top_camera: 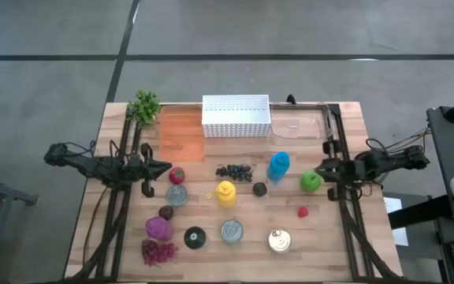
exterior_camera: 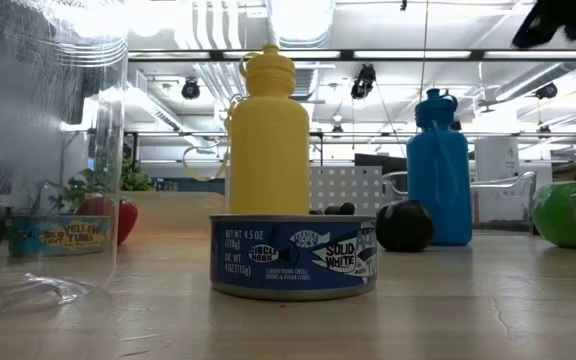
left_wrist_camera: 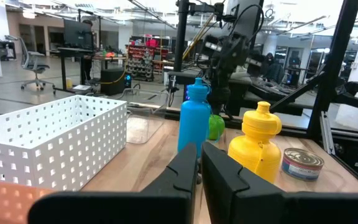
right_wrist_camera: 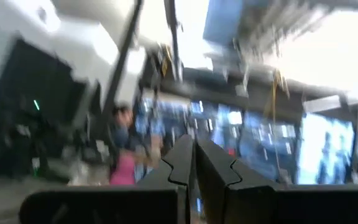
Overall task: Pick & Place Food Item
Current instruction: Put the blue water bottle into the transparent bin
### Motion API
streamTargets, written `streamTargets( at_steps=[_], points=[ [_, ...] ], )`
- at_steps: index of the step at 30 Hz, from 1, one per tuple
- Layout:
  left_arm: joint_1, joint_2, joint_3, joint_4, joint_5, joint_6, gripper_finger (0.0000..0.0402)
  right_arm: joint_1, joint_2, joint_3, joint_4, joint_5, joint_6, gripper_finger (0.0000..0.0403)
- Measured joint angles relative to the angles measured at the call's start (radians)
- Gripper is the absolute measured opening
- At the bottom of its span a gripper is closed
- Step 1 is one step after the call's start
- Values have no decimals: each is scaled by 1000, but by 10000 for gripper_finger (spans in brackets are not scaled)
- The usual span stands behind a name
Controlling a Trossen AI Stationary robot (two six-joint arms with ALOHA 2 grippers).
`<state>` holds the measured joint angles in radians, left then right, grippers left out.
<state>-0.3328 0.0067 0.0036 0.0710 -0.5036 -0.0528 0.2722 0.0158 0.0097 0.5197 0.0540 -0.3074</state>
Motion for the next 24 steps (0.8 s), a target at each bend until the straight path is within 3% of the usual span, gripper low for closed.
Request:
streamTargets(
  at_steps=[6, 17, 24],
  points=[
    [0, 0, 0, 0, 0, 0, 28, 0, 0, 48, 77, -32, 43, 13],
    [0, 0, 0, 0, 0, 0, 28, 0, 54, 377, -527, -28, 160, 13],
    [0, 0, 0, 0, 0, 0, 28, 0, 178, 537, -607, -27, 159, 13]
  ],
)
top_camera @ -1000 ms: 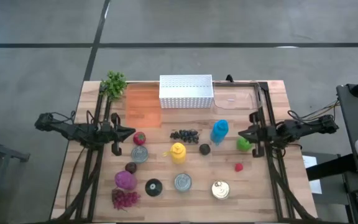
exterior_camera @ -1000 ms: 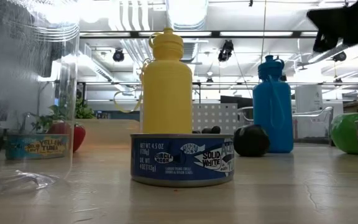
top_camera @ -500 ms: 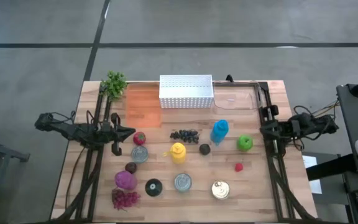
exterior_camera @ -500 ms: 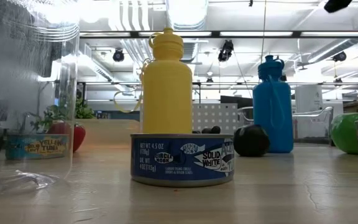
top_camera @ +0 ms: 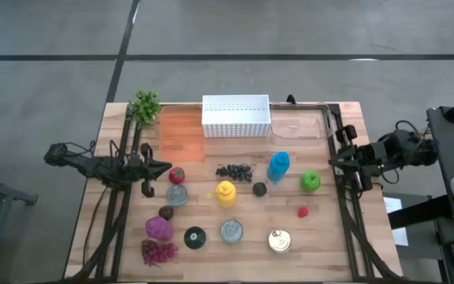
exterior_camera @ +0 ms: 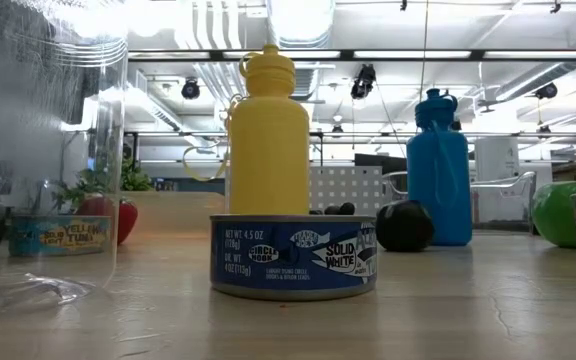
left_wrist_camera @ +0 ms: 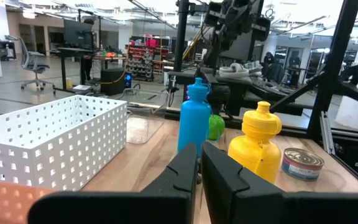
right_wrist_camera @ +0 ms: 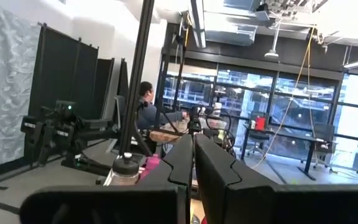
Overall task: Pick & Place Food Item
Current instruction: Put the blue water bottle into the transparent bin
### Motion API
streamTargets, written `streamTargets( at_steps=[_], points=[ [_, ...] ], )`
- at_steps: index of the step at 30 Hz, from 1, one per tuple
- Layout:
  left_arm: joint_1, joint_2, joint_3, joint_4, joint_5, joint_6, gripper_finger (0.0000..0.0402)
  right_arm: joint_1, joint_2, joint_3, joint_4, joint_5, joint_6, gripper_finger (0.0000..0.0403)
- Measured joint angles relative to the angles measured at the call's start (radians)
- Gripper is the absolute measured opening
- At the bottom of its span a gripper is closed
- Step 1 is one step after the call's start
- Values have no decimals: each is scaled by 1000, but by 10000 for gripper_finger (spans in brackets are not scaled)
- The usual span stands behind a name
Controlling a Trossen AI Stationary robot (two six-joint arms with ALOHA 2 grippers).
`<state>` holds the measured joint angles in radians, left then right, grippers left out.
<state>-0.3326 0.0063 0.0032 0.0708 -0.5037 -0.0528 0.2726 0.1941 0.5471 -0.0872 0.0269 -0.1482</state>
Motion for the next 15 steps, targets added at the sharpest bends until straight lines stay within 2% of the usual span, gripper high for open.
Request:
streamTargets(
  at_steps=[11, 15],
  points=[
    [0, 0, 0, 0, 0, 0, 28, 0, 211, 207, -224, 1, 39, 13],
    [0, 0, 0, 0, 0, 0, 28, 0, 263, 242, -254, 1, 73, 13]
  ],
)
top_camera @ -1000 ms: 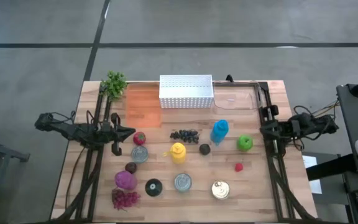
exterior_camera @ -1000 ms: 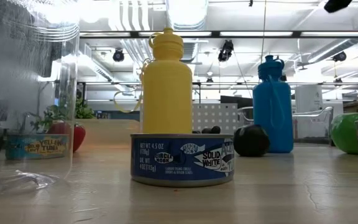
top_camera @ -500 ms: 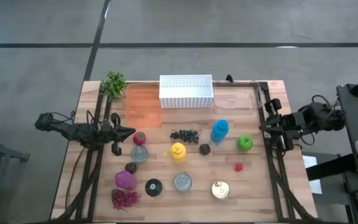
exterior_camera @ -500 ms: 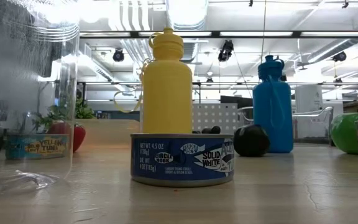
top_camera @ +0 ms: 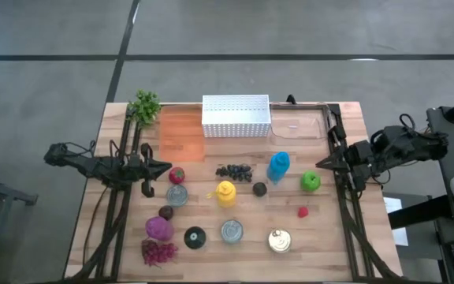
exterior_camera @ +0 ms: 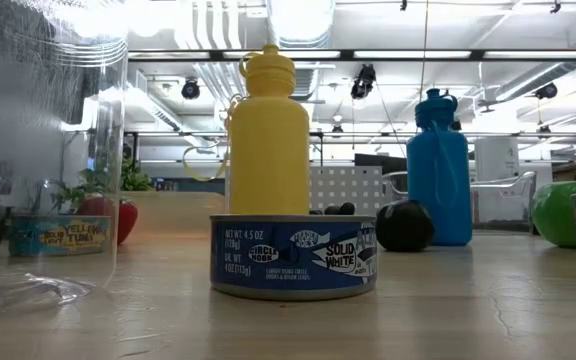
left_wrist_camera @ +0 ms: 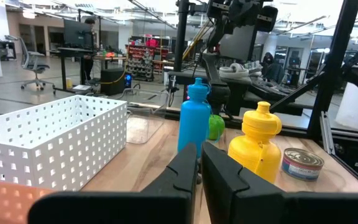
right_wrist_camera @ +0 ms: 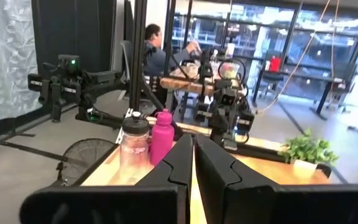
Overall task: Pick & Place Food Item
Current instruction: Put the blue water bottle into the transparent bin
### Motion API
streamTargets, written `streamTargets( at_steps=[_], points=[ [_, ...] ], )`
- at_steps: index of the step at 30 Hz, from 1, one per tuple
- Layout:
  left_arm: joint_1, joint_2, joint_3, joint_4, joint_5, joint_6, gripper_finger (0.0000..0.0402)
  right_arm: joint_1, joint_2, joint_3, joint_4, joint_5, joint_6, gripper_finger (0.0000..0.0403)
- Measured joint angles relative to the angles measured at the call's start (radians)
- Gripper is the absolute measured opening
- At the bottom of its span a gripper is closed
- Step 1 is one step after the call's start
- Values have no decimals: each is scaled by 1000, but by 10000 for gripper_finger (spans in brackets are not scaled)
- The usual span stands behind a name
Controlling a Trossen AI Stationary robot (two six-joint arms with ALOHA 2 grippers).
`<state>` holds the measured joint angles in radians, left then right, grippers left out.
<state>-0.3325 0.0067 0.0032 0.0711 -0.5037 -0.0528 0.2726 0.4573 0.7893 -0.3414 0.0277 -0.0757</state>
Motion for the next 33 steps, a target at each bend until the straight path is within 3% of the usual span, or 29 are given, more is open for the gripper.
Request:
streamTargets(
  at_steps=[33],
  points=[
    [0, 0, 0, 0, 0, 32, 28, 0, 175, 25, -45, -1, 53, 13]
  ],
)
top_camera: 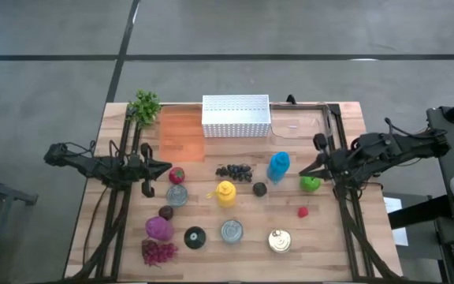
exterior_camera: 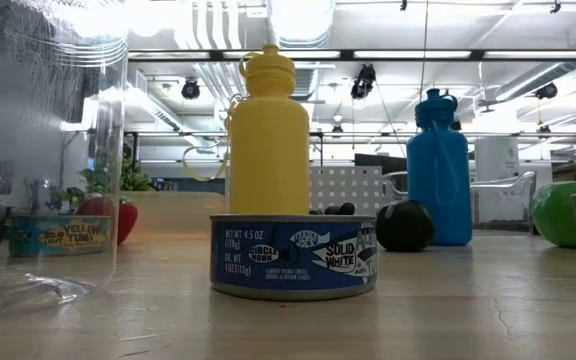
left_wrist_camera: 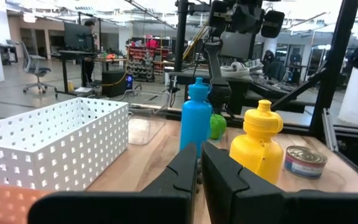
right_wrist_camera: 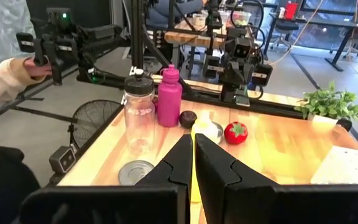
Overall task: Pick & Place Food Item
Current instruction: Put the blue water bottle into the transparent bin
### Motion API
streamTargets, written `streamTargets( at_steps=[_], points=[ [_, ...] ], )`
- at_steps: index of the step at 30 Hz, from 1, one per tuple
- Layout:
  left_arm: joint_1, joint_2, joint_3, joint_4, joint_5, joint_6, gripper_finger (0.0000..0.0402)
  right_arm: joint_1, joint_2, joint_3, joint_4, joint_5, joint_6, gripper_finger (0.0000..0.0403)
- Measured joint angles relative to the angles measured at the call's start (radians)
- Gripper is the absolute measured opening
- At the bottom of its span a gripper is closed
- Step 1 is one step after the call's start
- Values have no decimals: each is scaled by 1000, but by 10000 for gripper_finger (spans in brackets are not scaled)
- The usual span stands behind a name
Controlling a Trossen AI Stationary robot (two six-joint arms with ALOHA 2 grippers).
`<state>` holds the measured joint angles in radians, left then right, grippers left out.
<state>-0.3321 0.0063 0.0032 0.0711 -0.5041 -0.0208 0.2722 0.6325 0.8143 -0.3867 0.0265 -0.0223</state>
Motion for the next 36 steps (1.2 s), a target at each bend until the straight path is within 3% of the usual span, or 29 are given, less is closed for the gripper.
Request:
streamTargets(
  at_steps=[9, 18, 28, 36],
  points=[
    [0, 0, 0, 0, 0, -10, 28, 0, 53, 0, -5, 127, -2, 13],
    [0, 0, 0, 0, 0, -11, 28, -1, 102, 0, -11, 188, 54, 22],
    [0, 0, 0, 0, 0, -11, 28, -1, 156, 0, 0, 300, 64, 124],
    [0, 0, 0, 0, 0, -11, 28, -30, 198, -1, -38, 317, 229, 190]
  ],
)
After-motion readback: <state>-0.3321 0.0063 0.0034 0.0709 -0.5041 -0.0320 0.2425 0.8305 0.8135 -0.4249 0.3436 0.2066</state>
